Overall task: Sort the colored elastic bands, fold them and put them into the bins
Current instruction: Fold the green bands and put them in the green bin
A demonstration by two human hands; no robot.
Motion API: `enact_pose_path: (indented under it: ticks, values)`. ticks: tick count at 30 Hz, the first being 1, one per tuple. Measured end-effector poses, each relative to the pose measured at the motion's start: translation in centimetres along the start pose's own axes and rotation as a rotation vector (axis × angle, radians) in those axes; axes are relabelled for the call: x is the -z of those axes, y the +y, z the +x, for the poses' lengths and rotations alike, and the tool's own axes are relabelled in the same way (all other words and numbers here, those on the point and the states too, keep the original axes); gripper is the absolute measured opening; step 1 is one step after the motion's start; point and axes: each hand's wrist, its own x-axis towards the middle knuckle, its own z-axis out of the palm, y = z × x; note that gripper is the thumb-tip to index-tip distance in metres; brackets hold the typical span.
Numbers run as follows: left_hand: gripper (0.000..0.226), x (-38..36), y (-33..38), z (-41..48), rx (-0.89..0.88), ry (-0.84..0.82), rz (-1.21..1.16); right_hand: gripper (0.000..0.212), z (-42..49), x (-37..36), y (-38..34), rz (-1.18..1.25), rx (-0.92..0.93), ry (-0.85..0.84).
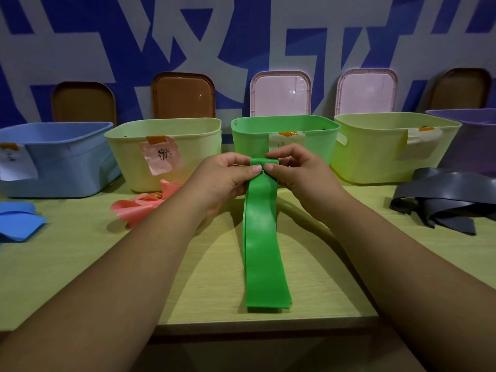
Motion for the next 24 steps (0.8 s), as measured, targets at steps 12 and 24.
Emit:
enact_pose_path:
  ticks: [12, 24]
  values:
    - [0.032, -0.52, 0.38, -0.43, -0.002, 0.005, -0.062, 0.019, 0.24, -0.16, 0.36, 0.085, -0.007, 0.022]
    - [0.024, -0.53, 0.34, -0.02, -0.072, 0.047, -0.062, 0.014, 0.40, -0.18, 0.39, 0.115, -0.030, -0.028]
